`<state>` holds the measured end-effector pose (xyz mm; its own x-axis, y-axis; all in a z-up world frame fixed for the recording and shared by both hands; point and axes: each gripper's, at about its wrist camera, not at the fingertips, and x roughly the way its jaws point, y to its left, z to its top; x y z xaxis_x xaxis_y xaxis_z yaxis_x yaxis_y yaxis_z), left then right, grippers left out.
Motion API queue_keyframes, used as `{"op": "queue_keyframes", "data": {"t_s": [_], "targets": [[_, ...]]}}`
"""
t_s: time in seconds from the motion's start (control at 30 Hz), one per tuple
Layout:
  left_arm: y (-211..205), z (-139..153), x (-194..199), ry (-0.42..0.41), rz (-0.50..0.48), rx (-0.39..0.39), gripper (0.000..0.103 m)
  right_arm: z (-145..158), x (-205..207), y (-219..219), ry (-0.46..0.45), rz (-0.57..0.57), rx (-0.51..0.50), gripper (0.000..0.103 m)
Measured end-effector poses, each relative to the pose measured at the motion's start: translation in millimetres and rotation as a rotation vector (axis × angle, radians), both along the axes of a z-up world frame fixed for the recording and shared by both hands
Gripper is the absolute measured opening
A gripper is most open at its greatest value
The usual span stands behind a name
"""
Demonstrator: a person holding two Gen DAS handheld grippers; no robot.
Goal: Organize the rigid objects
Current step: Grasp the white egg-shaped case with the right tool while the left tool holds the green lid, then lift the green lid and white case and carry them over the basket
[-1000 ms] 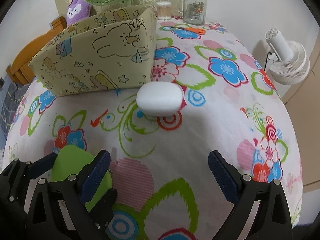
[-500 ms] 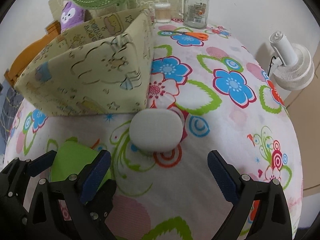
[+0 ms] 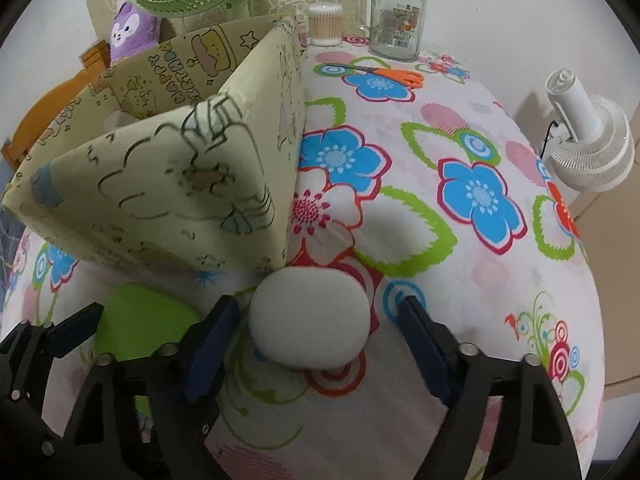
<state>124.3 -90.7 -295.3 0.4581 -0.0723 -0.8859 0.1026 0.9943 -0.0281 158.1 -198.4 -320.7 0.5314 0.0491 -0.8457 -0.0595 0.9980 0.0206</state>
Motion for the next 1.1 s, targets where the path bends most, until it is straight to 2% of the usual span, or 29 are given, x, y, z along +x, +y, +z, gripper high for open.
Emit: {"op": "queue_keyframes", "data": {"t_s": [0.07,0.1,0.5,1.1], "targets": [[-1,0,2,-0.003,-0.001,0.003,0.095,1,2,1,-0.003,0.014,-0.016,0.068],[-1,0,3,-0.004,-0.003,0.003,0.095,2,3,2,-0.004,0.023,-0.025,0.058],[-4,10,-4,-0.010,-0.006,-0.004,0.095,9,-10,11,0.015,0.030,0.022,0.058],[22,39,-46,-0.039,0.017,-0.017,0.095,41,-50,30,-0.014,0.072,-0.018,0.058]]}}
